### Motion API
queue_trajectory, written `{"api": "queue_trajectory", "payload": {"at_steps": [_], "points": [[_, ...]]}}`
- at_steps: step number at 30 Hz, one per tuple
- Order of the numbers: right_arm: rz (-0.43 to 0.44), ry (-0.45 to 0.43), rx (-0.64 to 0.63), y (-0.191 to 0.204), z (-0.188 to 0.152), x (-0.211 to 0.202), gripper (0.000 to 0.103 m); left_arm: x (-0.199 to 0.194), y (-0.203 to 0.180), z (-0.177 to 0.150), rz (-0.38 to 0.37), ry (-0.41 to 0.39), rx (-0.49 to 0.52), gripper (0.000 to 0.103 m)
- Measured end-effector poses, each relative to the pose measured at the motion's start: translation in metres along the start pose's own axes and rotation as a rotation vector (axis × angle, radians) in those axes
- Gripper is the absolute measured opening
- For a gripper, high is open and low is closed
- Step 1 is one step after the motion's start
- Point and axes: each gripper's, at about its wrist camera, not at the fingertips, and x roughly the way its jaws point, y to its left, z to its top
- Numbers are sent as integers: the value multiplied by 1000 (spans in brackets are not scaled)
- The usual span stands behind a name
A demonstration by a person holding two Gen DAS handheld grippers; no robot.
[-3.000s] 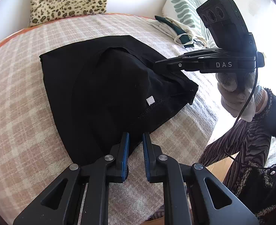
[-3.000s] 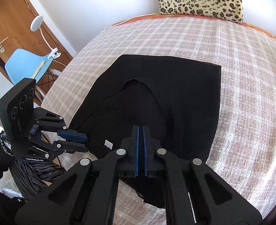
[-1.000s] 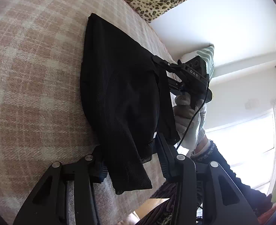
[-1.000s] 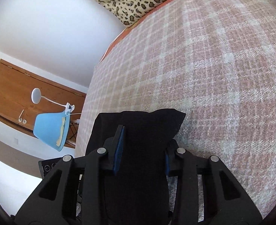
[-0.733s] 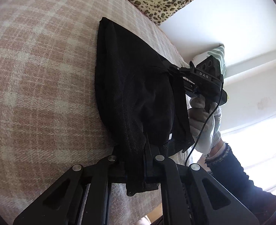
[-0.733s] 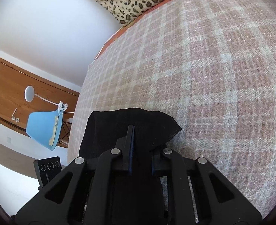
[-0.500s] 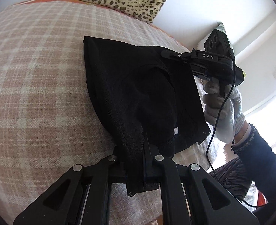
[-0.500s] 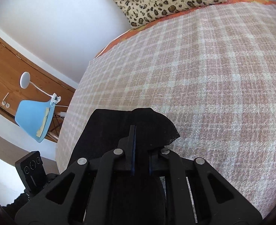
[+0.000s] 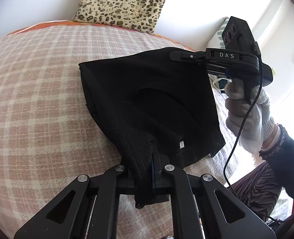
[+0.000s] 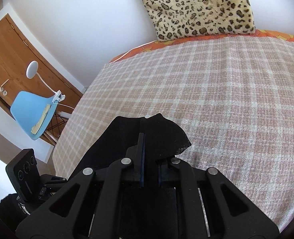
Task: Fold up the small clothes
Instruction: 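Lift and carry the black bundle with both grippers toward the clothes stack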
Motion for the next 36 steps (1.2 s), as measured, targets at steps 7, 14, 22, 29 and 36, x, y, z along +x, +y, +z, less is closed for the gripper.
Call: {"api": "queue_trajectory", "payload": {"at_steps": [7, 14, 22, 29, 36], "points": [[-15, -30, -36, 8, -1, -18, 9, 4, -13, 13, -31, -28, -3, 6], [-25, -81, -41, 3, -2, -51, 9, 6, -45, 35, -64, -63, 65, 6], [-64, -161, -17, -22, 9, -113, 9, 20, -94, 58, -115, -88, 144, 6], [-130, -236, -2, -59, 27, -190, 9, 46, -157, 78, -170, -112, 241, 6], [-221, -283, 33, -117, 36, -257, 9, 87, -221, 111, -228, -108, 336, 6]]}}
